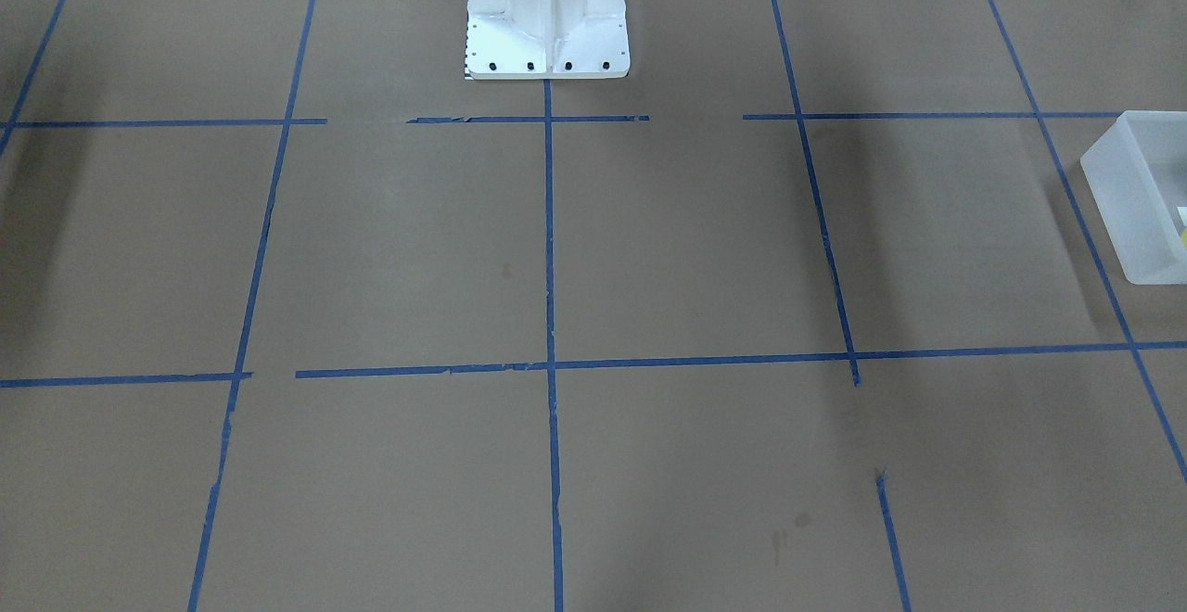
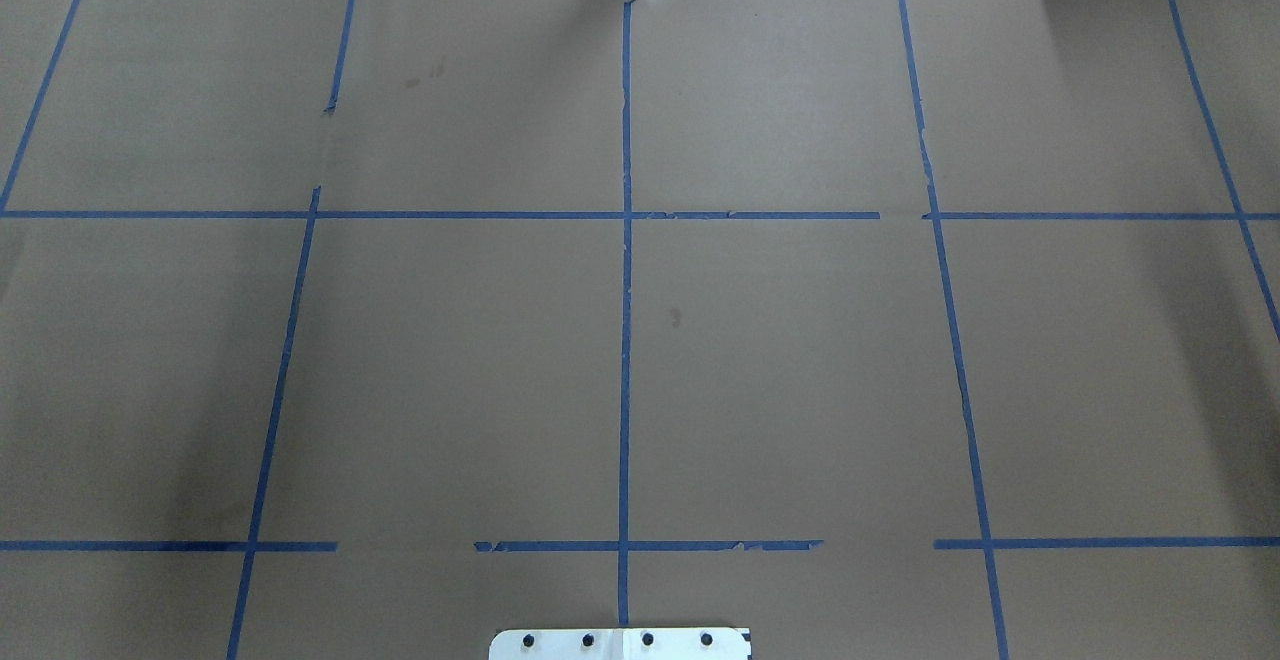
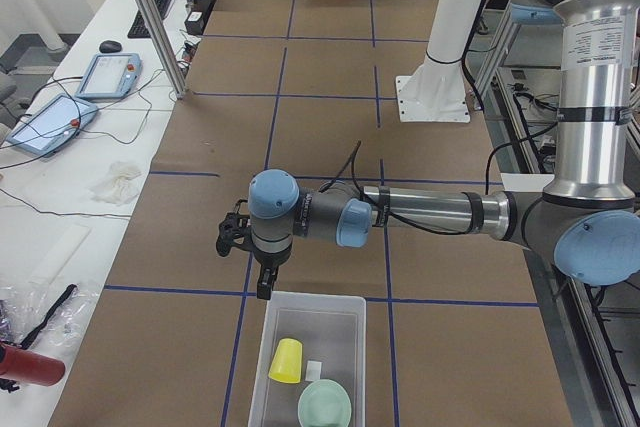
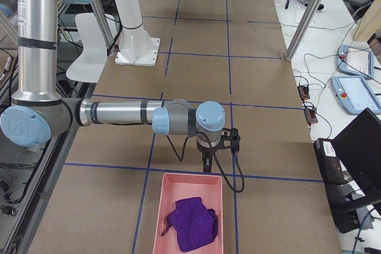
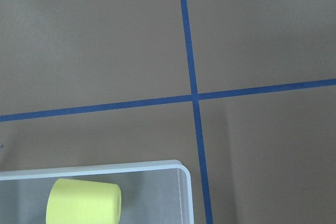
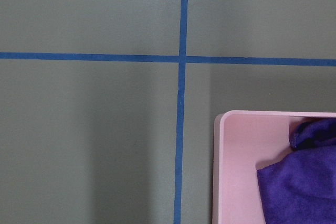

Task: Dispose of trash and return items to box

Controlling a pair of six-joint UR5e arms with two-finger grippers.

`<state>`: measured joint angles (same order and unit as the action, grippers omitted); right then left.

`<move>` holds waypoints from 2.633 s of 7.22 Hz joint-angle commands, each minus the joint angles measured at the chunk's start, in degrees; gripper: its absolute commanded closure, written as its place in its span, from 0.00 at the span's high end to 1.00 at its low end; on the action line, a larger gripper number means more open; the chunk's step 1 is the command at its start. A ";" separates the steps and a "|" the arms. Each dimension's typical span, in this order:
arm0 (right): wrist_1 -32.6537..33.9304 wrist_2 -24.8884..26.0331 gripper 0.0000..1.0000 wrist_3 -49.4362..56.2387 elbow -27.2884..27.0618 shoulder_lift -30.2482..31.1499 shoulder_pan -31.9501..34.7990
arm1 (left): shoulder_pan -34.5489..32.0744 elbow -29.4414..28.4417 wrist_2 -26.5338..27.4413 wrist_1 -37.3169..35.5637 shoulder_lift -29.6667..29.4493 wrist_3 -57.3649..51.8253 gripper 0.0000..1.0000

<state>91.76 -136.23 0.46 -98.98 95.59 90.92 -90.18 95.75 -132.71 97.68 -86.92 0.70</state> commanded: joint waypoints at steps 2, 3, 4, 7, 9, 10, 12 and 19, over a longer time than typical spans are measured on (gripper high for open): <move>0.25 -0.35 1.00 -0.11 0.11 0.03 -0.04 | 0.00 -0.04 0.00 -0.03 0.09 0.00 1.00; 0.26 -0.35 1.00 -0.20 0.11 0.03 -0.04 | 0.00 -0.13 -0.09 0.05 0.09 0.09 1.00; 0.26 -0.35 1.00 -0.20 0.19 0.03 -0.04 | -0.09 -0.04 -0.17 -0.03 0.17 0.78 1.00; 0.26 -0.27 1.00 -0.20 0.20 0.12 -0.04 | -0.09 -0.04 -0.18 0.31 0.09 7.36 1.00; 0.17 -0.27 1.00 -3.16 0.20 -0.05 -0.04 | -0.09 -0.04 -0.18 0.40 0.17 7.21 1.00; -0.44 -0.18 1.00 -8.93 0.02 -0.06 -0.04 | -0.09 0.05 -0.18 0.49 0.17 7.03 1.00; -0.45 -0.18 1.00 -8.99 -0.07 -0.14 -0.04 | -0.09 0.05 -0.18 0.49 0.17 6.94 1.00; -0.53 0.00 1.00 -8.02 -0.07 -0.14 -0.04 | -0.09 -0.39 -0.09 0.05 0.17 1.06 1.00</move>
<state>91.30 -136.23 -7.68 -98.98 95.45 90.88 -90.26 95.44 -132.81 97.88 -86.78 3.08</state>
